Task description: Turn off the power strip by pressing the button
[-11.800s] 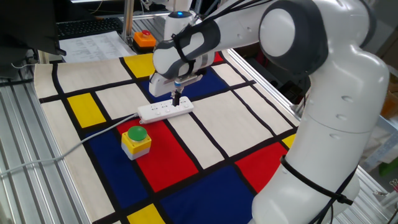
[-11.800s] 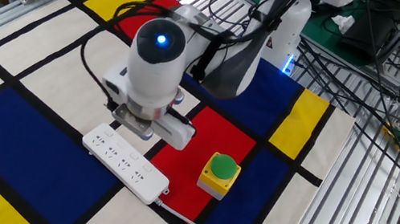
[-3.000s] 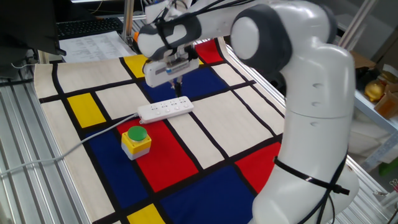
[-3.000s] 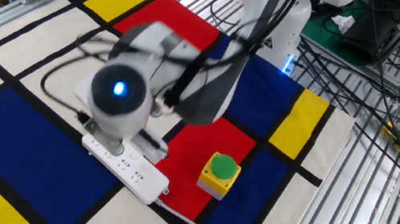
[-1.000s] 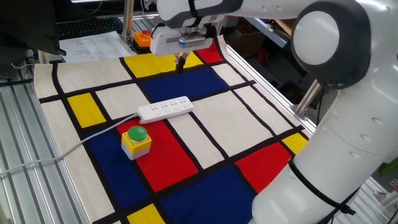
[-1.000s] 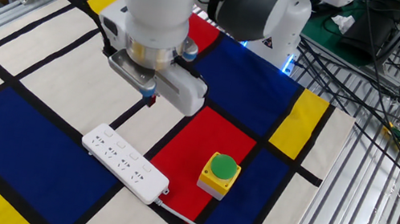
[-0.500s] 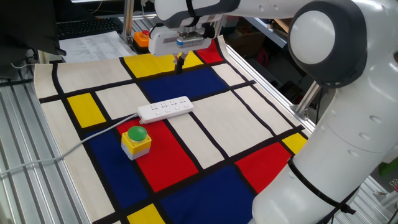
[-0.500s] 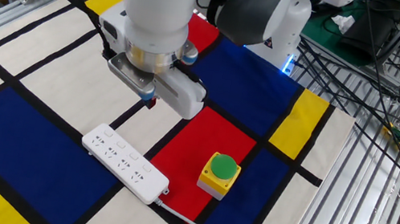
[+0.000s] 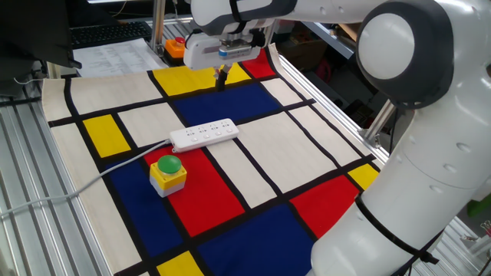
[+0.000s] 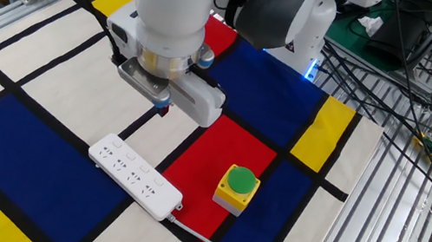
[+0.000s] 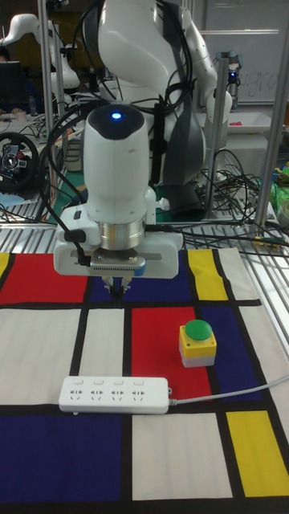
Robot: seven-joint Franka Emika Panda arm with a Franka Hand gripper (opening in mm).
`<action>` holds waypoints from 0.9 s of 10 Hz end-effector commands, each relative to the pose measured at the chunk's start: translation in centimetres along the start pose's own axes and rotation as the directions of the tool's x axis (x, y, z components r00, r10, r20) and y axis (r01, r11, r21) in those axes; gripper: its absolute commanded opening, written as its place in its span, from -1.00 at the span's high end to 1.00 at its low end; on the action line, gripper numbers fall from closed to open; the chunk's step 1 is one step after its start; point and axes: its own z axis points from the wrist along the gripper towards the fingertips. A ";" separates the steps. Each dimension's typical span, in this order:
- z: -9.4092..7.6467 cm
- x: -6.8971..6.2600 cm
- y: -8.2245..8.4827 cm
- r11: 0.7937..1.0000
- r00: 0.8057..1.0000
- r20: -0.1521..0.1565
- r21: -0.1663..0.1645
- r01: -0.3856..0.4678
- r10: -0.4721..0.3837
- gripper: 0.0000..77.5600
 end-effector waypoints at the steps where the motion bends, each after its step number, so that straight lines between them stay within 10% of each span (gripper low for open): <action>1: -1.0 2.3 -0.7 1.000 1.000 -0.013 0.001 -0.002 0.002 1.00; 9: -0.5 8.5 -1.8 1.000 1.000 0.017 -0.026 -0.017 0.017 1.00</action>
